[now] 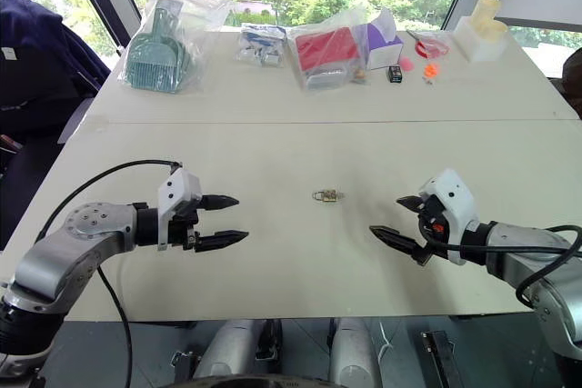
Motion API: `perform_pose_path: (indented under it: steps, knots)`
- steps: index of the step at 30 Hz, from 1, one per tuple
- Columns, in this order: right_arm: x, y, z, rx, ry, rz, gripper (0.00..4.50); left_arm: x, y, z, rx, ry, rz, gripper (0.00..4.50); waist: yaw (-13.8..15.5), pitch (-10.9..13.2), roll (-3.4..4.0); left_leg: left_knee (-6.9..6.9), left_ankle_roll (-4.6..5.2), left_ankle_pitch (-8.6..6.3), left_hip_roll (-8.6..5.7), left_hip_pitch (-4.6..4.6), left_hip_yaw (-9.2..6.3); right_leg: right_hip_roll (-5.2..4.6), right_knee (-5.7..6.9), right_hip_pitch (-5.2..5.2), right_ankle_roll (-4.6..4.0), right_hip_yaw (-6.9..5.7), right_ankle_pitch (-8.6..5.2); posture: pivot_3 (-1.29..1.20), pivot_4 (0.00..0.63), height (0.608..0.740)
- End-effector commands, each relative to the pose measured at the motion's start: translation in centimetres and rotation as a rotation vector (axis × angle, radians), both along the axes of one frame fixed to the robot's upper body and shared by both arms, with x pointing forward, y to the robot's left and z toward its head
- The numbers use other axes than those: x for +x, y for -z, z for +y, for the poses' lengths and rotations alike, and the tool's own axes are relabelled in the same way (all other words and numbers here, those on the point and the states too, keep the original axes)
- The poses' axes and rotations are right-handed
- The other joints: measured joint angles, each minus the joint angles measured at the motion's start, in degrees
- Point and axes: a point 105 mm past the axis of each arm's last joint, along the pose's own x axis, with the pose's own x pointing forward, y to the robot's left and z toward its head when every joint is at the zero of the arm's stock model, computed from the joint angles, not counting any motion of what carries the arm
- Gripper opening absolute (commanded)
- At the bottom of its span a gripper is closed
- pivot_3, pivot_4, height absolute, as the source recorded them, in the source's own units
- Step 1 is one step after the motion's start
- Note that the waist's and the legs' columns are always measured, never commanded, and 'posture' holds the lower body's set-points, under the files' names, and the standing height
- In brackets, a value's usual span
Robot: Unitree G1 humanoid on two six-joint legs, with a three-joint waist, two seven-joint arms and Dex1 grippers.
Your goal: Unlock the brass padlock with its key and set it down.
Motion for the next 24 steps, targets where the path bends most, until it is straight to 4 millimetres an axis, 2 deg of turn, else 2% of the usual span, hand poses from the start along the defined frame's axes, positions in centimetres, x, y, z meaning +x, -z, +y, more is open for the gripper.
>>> perform_pose_path:
  steps: [1, 17, 24]
  knots:
    - [0.1, -0.8, 1.1, 0.009, -0.037, -0.048, 4.46, 0.4, -1.4, -0.1, -0.013, 0.004, -0.07, 3.7, 0.01, 0.0, 0.0, 0.0, 0.0, 0.0, 0.0, 0.0, 0.0, 0.0, 0.0, -0.01, 0.0, 0.0, 0.0, 0.0, 0.15, 0.735]
    - [0.1, -0.2, 2.0, 0.032, -0.03, -0.046, 4.46, 0.4, -1.3, -0.4, -0.023, 0.008, -0.041, 3.7, 0.0, 0.0, 0.0, 0.0, -0.04, 0.02, -0.01, 0.0, 0.0, 0.01, 0.01, 0.01, 0.0, 0.0, 0.0, 0.0, 0.15, 0.735]
    - [0.2, -0.1, 2.6, 0.06, -0.022, -0.045, 4.46, 1.1, -2.1, -0.1, -0.015, 0.008, -0.075, 3.7, 0.01, 0.0, 0.0, 0.0, -0.04, 0.03, -0.01, 0.0, 0.0, 0.01, 0.01, 0.02, 0.0, 0.0, 0.0, 0.0, 0.15, 0.735]
